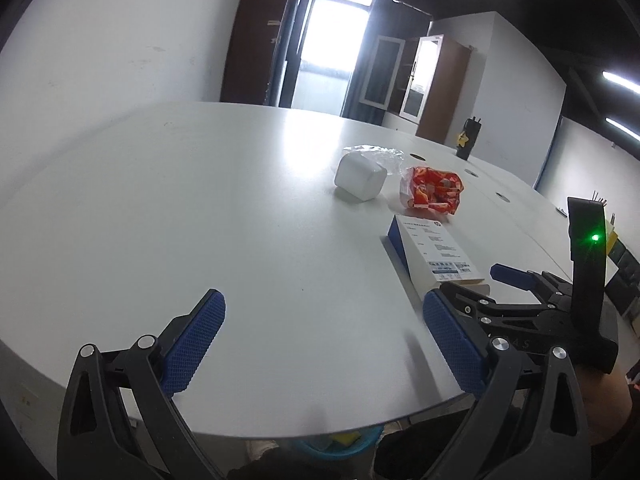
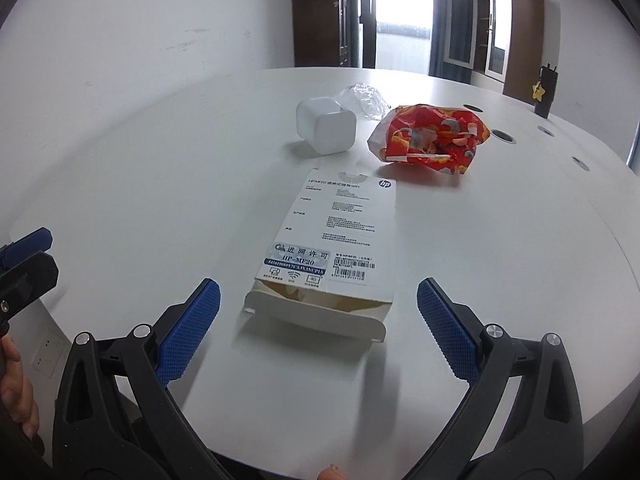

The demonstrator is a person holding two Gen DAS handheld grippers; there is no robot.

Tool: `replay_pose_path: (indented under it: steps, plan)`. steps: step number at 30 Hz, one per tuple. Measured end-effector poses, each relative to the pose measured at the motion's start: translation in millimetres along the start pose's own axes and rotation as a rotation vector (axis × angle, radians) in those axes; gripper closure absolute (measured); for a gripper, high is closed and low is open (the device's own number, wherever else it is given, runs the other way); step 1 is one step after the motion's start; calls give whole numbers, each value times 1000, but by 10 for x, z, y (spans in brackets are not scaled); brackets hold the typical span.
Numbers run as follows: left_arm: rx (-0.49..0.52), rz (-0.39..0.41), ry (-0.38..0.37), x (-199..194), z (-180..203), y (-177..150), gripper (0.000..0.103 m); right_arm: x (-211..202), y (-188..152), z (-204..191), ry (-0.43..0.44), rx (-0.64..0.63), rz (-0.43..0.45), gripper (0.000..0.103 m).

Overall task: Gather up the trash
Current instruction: 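Raise both grippers back toward the remaining trash on the table, then grasp the white cup with the left gripper while the right gripper grasps the HP box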

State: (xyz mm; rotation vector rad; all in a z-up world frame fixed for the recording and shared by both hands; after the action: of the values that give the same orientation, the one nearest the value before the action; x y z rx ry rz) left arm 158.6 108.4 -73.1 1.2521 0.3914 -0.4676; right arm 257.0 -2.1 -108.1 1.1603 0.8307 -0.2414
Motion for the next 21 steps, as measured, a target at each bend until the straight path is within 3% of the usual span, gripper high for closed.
replay_pose_path:
  steps: [5, 11, 12, 16, 21]
  plan:
    - [-17, -25, -40, 264, 1, 328, 6, 191, 71, 22, -5, -8, -45, 9]
    - [-14, -132, -113, 709, 174, 533, 6, 369, 73, 116, 36, 3, -112, 22]
    - [-7, -131, -106, 784, 195, 579, 6, 381, 76, 119, 46, -4, -119, 27]
    - [16, -135, -83, 1115, 244, 761, 6, 385, 82, 207, 86, -11, -130, 27]
    - [81, -226, -25, 1687, 253, 893, 6, 326, 45, 324, 139, -18, -127, 28]
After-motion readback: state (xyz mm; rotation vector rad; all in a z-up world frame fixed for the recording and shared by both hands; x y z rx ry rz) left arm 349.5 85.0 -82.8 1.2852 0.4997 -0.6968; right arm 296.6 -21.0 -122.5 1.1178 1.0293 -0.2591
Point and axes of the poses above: each gripper's, at about its wrist camera, not at the fingertips, and x roughly the way its jaws point, z to its right, y to its top, the point moved 10 cm from there along x, roughly the way its jaws point, and after that the axes turned 5 degrees about -y, right-handed, at the moved point
